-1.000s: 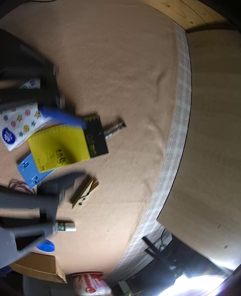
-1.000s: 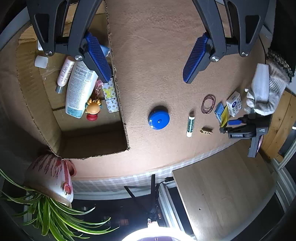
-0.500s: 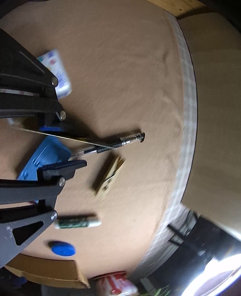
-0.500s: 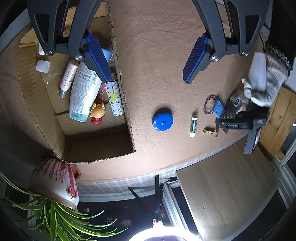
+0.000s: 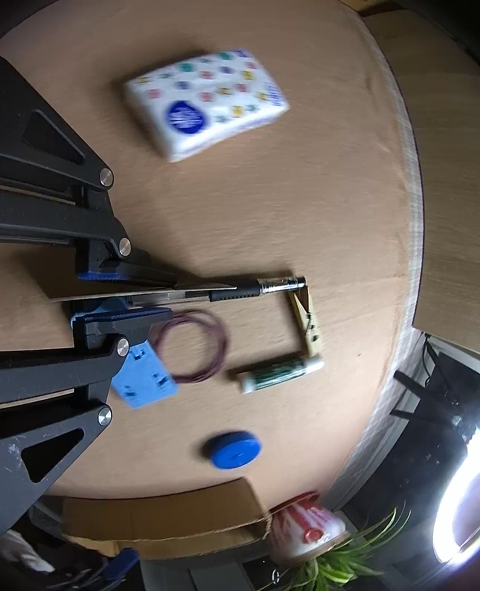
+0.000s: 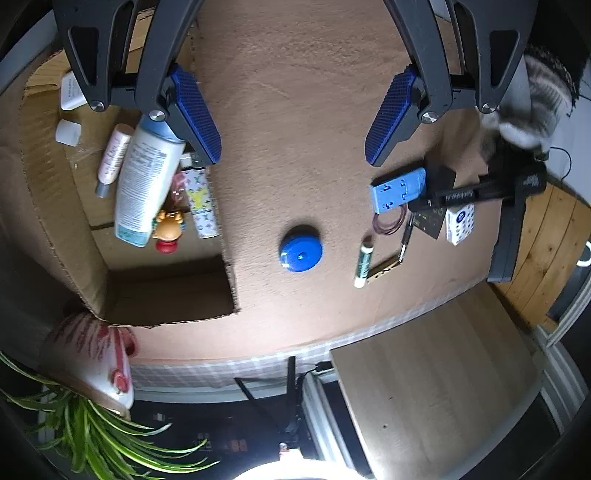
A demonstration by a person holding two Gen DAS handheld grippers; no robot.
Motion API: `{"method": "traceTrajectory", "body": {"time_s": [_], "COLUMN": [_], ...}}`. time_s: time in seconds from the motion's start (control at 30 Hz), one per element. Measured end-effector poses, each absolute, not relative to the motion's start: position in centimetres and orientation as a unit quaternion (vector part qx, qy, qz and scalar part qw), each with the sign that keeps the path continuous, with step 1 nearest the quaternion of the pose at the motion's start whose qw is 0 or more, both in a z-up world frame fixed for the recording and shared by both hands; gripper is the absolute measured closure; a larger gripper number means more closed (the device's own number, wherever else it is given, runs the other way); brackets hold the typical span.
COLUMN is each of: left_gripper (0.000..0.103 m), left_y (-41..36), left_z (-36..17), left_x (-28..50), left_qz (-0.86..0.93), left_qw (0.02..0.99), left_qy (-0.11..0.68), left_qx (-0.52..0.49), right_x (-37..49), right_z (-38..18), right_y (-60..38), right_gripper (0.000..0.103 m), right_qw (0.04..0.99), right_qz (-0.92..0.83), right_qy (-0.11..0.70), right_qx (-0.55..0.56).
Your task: Organize objects
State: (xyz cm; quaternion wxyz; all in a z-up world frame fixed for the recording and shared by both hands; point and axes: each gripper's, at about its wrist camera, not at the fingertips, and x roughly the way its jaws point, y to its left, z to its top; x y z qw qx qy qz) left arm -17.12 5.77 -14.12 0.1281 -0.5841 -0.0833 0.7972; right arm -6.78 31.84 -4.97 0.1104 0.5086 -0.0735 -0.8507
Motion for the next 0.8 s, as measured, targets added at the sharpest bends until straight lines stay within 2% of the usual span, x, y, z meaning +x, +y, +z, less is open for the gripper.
{"method": "traceTrajectory", "body": {"time_s": [0.47,0.5,0.6,0.63,0.8], "left_gripper": [0.090,0.083,0.052,0.049,0.049], "left_y": [4.7,4.3,3.0,2.5,-0.5], "left_z": [-14.4,-14.3,-13.8,-13.5,-11.8], "left_x": [-11.5,-11.1,-10.6,-10.5,-9.4], "left_qz": [0.806,0.809,0.815,0.820,0.836], "left_qw": [0.136,0.131,0.121,0.115,0.096], "left_qy": [-0.064,-0.059,-0.059,-0.057,-0.057], "left_qx": [-0.573,-0.570,-0.563,-0.557,-0.537], "right_x": [-7.4,-7.5,-7.9,-8.0,-8.7], "right_z": [-6.5,-6.6,-7.0,-7.1,-7.9], "right_y": [27.3,26.9,25.6,25.1,23.3], "right_gripper": [0.026,0.026,0.026,0.026,0.026], "right_qw": [0.161,0.164,0.174,0.177,0.191], "right_qz": [-0.831,-0.830,-0.826,-0.825,-0.816], "right_qy": [-0.037,-0.033,-0.023,-0.019,-0.019], "right_qx": [0.531,0.532,0.536,0.536,0.545]}}
